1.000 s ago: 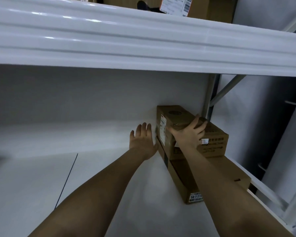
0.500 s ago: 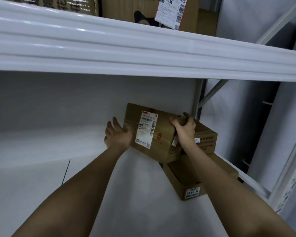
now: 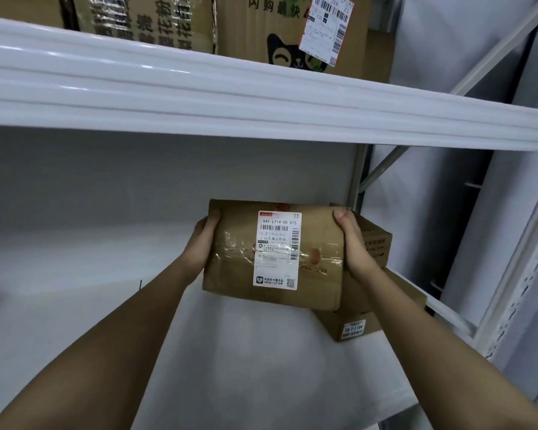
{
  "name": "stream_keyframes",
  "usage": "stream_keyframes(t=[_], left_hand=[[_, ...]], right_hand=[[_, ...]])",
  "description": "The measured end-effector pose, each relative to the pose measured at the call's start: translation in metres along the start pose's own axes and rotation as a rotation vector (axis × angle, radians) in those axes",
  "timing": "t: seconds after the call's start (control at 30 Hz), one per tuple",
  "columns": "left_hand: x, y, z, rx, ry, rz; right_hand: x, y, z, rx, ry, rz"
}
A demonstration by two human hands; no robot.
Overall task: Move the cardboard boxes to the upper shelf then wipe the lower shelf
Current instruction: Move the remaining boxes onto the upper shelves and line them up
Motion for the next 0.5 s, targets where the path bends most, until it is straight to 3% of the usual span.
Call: stream_keyframes(t=[0.1,0.2,0.5], left_hand=[[-0.002,0.011,-0.02,-0.18,-0.072,-0.079],[-0.007,0.018,-0.036,-0.254,-0.127,-0.177],[-0.041,0.026,-0.08,-0.154,-0.202,-0.399]], right_hand=[[-0.002,-0.001,-0.014,-0.035,0.05,0.088],[-0.003,-0.002,-0.03,-0.074,0.096,0.069],[-0.041,-0.001,-0.066,-0.293,-0.025,-0.04]])
Point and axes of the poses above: each hand's wrist, its own z-axis towards the middle knuckle, its own y-axis out of the palm, x = y × z, the point moved 7 cm from there along z, towards the middle knuckle, and after that the axes turned 11 degrees about -x, right-handed, at the moved point
